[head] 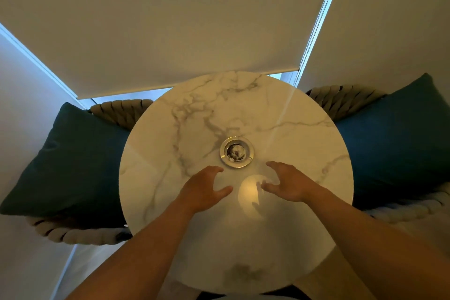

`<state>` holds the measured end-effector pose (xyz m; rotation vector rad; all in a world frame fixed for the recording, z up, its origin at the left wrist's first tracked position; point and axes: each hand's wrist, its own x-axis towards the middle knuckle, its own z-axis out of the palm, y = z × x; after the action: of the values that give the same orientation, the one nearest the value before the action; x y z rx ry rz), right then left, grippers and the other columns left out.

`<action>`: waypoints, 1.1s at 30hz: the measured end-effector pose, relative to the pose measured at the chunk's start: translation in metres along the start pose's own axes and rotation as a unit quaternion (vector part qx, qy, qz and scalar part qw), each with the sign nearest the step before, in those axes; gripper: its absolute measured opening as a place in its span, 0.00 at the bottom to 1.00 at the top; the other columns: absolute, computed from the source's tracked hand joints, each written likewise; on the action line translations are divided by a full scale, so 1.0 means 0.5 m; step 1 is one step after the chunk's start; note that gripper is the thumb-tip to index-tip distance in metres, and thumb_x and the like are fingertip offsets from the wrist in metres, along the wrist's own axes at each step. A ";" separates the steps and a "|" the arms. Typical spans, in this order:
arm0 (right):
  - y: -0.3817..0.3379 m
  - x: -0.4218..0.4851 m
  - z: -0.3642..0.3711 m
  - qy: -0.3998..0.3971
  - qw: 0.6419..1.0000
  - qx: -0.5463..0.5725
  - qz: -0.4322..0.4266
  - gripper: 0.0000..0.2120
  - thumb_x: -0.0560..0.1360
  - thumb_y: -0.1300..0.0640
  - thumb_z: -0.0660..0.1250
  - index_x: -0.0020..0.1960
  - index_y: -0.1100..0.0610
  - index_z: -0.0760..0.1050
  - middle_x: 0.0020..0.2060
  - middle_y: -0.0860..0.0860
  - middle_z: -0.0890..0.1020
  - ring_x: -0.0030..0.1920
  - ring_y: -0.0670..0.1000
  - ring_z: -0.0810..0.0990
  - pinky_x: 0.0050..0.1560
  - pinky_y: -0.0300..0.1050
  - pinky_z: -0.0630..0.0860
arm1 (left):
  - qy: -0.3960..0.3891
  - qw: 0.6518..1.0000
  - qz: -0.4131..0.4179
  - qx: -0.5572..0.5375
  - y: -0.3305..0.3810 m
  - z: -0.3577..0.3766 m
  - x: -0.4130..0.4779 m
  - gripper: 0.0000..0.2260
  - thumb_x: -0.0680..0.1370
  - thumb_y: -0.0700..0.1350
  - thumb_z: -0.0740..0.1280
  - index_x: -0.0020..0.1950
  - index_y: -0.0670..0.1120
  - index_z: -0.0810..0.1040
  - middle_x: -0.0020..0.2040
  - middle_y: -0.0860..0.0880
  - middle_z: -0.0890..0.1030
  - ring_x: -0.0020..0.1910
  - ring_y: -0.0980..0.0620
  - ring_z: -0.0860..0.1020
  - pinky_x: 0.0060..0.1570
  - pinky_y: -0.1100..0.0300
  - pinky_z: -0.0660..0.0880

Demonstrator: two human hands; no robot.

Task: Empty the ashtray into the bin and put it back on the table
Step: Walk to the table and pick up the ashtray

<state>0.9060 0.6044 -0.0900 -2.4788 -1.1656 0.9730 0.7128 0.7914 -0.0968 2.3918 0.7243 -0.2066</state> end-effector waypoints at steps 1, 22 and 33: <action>-0.004 0.017 0.002 0.005 1.000 0.002 0.008 0.38 0.75 0.39 0.67 0.77 0.55 0.59 0.75 0.54 0.66 0.74 0.55 0.66 0.72 0.48 0.64 | -0.001 1.000 0.004 -0.006 -0.016 -0.001 0.019 0.31 0.75 0.62 0.69 0.73 0.49 0.69 0.72 0.51 0.73 0.70 0.51 0.72 0.65 0.58 0.68; 0.056 0.279 0.049 0.061 0.994 -0.035 -0.082 0.59 0.63 0.30 0.72 0.79 0.57 0.48 0.80 0.53 0.53 0.80 0.55 0.44 0.79 0.52 0.49 | 0.088 0.991 0.098 0.032 -0.093 0.064 0.272 0.44 0.64 0.66 0.75 0.73 0.45 0.68 0.69 0.46 0.73 0.70 0.46 0.71 0.70 0.50 0.68; 0.059 0.322 0.052 0.061 0.985 -0.095 -0.128 0.64 0.57 0.27 0.72 0.79 0.60 0.50 0.80 0.56 0.51 0.79 0.58 0.39 0.78 0.53 0.47 | 0.062 0.993 0.086 0.052 -0.117 0.099 0.305 0.57 0.59 0.74 0.71 0.77 0.40 0.63 0.77 0.43 0.66 0.79 0.43 0.59 0.78 0.47 0.58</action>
<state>0.9810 0.7043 -0.1987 -2.4070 -1.5499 0.6577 0.8101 0.8681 -0.2144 2.5701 0.5696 -0.0248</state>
